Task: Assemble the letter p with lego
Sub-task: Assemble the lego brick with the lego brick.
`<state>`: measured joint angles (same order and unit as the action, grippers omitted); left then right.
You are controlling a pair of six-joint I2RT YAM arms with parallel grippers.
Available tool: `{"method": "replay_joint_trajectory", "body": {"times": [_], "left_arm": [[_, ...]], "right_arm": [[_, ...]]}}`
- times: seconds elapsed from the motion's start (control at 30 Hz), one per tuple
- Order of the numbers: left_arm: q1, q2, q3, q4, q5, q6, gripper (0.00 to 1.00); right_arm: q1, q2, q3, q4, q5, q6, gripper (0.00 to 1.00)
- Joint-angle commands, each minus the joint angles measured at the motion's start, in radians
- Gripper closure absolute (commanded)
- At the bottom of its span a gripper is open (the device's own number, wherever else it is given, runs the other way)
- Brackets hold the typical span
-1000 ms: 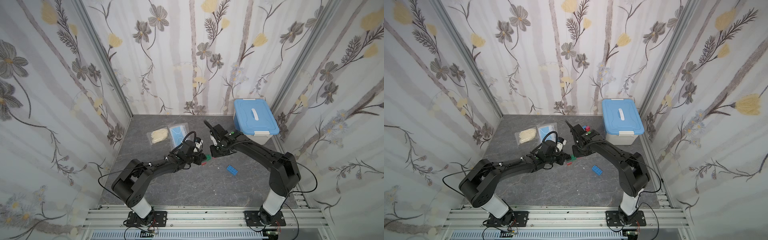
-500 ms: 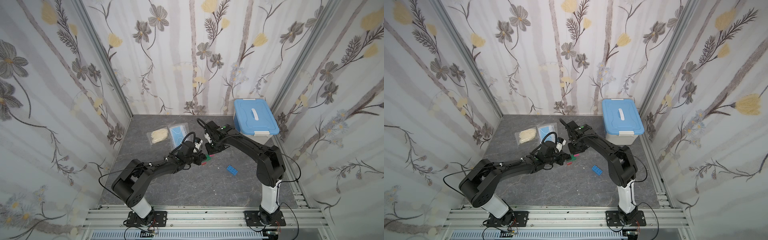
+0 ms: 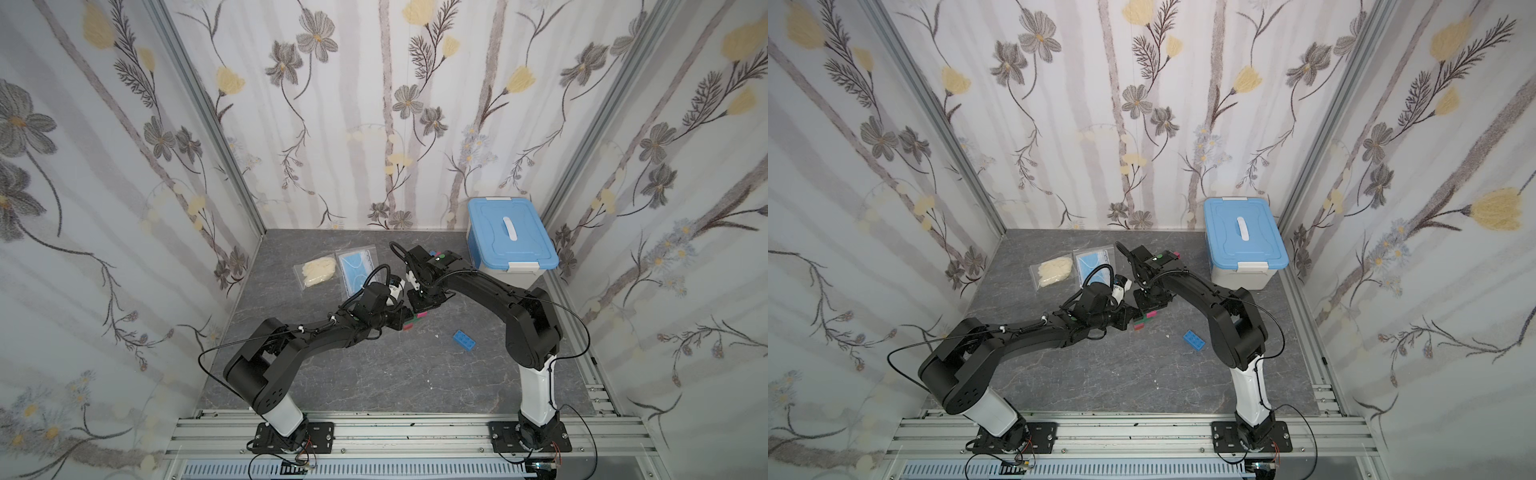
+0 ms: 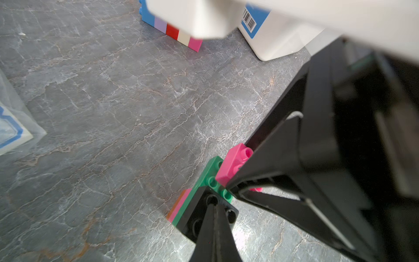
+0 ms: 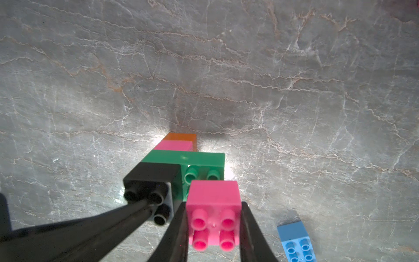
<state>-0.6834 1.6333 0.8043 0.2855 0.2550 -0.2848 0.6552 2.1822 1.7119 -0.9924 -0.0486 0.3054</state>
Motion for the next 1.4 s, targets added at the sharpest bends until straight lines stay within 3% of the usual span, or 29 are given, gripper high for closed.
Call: {"method": "replay_joint_trajectory", "body": {"times": [0.0, 1.37], "left_arm": [[0.001, 0.011, -0.01, -0.115, -0.028, 0.004, 1.0], [0.002, 0.016, -0.031, -0.11, -0.04, -0.002, 1.0]], "right_arm": [[0.0, 0.006, 0.006, 0.013, 0.002, -0.002, 0.77], [-0.006, 0.051, 0.035, -0.026, 0.016, -0.055, 0.76]]}}
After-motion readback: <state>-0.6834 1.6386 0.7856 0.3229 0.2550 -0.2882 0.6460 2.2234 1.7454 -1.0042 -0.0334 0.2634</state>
